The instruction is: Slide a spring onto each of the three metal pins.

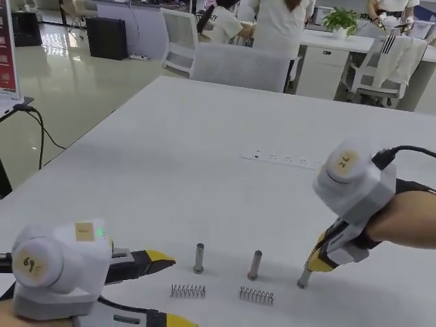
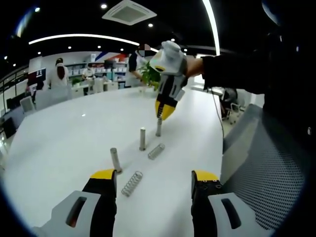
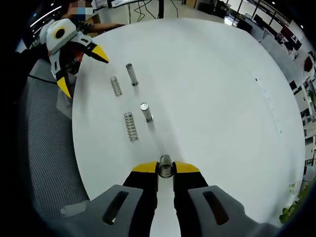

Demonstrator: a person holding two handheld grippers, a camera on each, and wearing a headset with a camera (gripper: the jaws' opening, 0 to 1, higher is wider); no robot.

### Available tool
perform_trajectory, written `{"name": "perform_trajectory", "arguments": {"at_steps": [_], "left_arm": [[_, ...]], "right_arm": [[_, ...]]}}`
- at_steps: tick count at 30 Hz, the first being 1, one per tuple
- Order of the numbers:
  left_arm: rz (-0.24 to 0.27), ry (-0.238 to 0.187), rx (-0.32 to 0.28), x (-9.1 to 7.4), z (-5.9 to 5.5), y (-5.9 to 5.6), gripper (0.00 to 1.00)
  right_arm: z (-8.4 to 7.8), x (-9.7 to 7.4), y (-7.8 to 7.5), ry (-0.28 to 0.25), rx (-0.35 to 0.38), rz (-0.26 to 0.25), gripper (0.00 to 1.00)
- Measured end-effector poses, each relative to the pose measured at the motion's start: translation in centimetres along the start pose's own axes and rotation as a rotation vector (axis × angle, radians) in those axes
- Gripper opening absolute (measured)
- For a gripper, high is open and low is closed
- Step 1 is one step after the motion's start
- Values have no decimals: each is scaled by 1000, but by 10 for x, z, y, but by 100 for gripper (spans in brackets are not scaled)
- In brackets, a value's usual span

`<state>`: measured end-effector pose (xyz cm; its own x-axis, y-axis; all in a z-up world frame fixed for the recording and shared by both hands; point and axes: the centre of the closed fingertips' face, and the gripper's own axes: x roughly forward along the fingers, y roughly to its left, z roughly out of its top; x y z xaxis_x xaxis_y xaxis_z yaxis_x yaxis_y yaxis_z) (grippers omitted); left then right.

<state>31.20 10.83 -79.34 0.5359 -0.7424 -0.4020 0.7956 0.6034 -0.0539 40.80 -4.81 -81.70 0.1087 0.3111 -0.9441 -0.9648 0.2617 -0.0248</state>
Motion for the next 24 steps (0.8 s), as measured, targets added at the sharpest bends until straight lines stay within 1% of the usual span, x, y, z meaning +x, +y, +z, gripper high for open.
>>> {"name": "perform_trajectory", "arguments": {"at_steps": [14, 16, 19, 24], "left_arm": [[-1, 1, 1, -1, 0, -2, 55], [-1, 3, 2, -1, -1, -2, 55], [-3, 4, 1, 0, -1, -2, 55], [-5, 6, 2, 0, -1, -2, 55]], "right_arm": [[-11, 30, 3, 36, 22, 13, 9], [-12, 32, 5, 38, 22, 17, 9], [-10, 32, 4, 25, 27, 15, 9], [-11, 32, 4, 31, 12, 14, 9]]}}
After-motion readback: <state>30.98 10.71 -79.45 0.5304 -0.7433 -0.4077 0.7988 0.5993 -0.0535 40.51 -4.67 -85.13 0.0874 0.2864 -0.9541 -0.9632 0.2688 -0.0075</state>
